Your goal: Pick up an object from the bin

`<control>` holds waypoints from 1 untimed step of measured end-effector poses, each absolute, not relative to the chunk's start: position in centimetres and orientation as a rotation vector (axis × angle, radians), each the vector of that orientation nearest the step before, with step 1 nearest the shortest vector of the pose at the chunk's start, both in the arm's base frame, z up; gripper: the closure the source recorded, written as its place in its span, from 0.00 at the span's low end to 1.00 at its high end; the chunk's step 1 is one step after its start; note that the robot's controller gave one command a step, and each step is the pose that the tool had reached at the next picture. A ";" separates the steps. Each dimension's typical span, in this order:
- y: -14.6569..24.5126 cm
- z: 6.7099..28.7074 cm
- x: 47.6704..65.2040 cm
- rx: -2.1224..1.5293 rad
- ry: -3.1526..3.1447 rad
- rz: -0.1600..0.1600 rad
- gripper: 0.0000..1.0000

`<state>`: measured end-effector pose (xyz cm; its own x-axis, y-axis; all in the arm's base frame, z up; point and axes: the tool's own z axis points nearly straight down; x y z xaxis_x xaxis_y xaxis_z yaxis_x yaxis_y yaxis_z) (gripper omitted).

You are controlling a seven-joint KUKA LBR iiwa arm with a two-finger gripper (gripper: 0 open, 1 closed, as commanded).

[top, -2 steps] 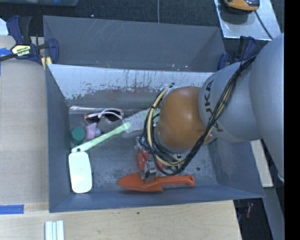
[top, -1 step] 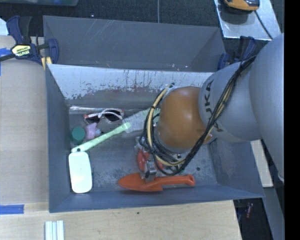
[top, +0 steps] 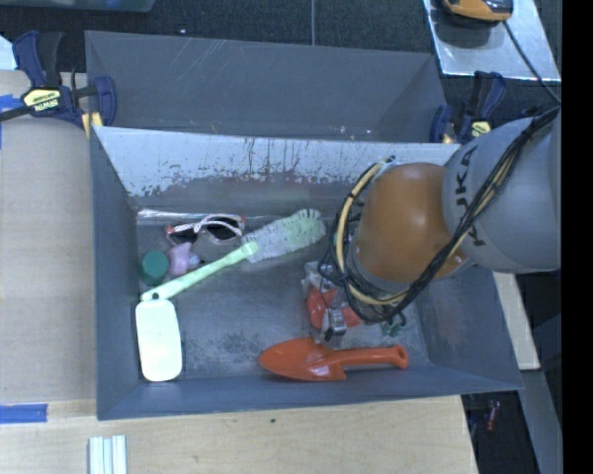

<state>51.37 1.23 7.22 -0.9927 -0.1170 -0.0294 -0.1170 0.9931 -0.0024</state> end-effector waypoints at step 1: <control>-3.4 7.2 51.6 -0.135 3.107 -0.004 1.00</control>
Offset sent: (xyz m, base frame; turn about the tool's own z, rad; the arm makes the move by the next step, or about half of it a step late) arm -0.0003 -0.0114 0.1739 -0.0134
